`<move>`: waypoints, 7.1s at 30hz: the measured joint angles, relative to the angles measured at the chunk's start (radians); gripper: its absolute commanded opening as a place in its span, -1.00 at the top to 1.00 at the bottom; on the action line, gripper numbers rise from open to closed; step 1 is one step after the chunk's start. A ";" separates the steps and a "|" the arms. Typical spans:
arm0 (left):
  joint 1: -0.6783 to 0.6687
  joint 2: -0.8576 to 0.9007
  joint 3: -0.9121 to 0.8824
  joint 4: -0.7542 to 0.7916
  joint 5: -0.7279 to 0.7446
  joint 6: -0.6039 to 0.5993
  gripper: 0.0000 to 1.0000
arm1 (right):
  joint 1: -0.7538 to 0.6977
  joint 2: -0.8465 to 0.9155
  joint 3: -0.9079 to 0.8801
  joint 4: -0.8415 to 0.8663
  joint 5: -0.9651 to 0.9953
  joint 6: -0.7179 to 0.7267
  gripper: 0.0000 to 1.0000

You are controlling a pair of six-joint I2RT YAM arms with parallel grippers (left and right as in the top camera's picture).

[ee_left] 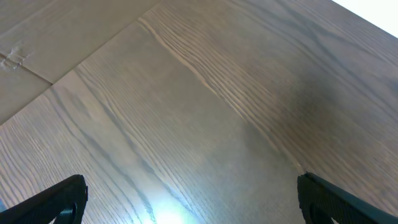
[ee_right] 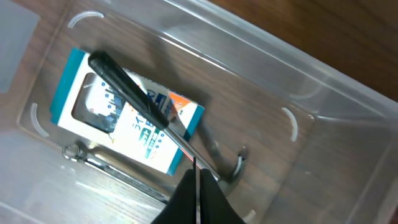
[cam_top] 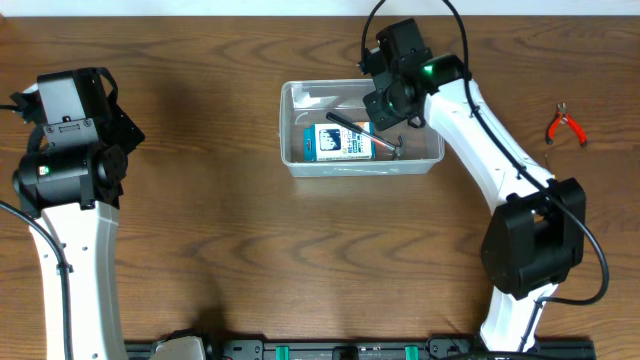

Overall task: Pack container
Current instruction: 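Open the right gripper, adjust the wrench inside, and lift out, then move the right gripper right and grasp the yellow-handled screwdriver, then lift the screwdriver and carry it left over the container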

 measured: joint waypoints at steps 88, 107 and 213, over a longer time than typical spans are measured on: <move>0.000 0.000 0.000 0.000 0.000 0.000 -0.96 | -0.827 -0.216 -0.694 0.337 0.140 -0.491 -0.16; 0.000 0.000 0.000 0.000 0.000 0.000 -0.96 | -0.887 -0.214 -0.758 0.415 0.136 -0.488 0.02; 0.000 0.000 0.000 0.000 0.000 0.000 -0.96 | -0.058 -0.177 -0.212 -0.023 -0.032 -0.162 0.98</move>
